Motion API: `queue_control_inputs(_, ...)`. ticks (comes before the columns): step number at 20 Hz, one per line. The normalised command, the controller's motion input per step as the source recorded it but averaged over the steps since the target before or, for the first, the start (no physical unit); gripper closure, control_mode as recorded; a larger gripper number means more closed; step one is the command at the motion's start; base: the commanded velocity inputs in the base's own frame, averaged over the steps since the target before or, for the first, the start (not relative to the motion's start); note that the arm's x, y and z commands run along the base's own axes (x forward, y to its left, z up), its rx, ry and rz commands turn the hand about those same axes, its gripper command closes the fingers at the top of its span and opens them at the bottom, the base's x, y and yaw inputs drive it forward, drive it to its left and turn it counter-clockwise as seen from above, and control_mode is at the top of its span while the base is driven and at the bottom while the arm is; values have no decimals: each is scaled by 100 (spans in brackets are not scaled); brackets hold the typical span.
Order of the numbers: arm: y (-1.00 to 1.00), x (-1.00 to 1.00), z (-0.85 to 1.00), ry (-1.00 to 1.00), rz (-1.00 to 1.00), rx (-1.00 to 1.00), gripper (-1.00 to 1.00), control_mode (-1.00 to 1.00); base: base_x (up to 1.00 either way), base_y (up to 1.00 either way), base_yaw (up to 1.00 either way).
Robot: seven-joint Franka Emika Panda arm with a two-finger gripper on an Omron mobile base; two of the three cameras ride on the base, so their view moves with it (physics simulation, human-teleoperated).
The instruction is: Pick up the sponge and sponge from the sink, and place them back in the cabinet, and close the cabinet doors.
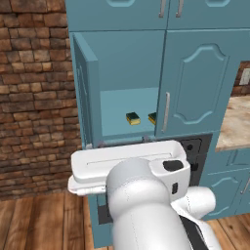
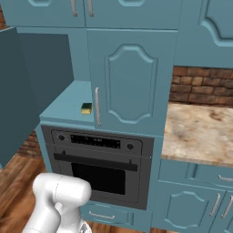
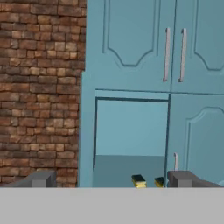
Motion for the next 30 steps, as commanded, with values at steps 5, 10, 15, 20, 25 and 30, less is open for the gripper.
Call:
queue_control_inputs(5, 23, 21, -6, 0, 0, 0, -100, -100, 0, 0, 0)
queue_control_inputs(10, 23, 20, -7, 0, 0, 0, -100, -100, 0, 0, 0)
queue_control_inputs(15, 25, 16, -11, 0, 0, 0, -100, -100, 0, 0, 0)
queue_control_inputs(20, 26, 18, -10, 0, 0, 0, -100, -100, 0, 0, 0)
queue_control_inputs(25, 17, 20, -2, 0, 0, 0, -100, -100, 0, 0, 0)
queue_control_inputs(30, 11, 17, -1, -1, 0, 0, -100, -100, 0, 0, 0)
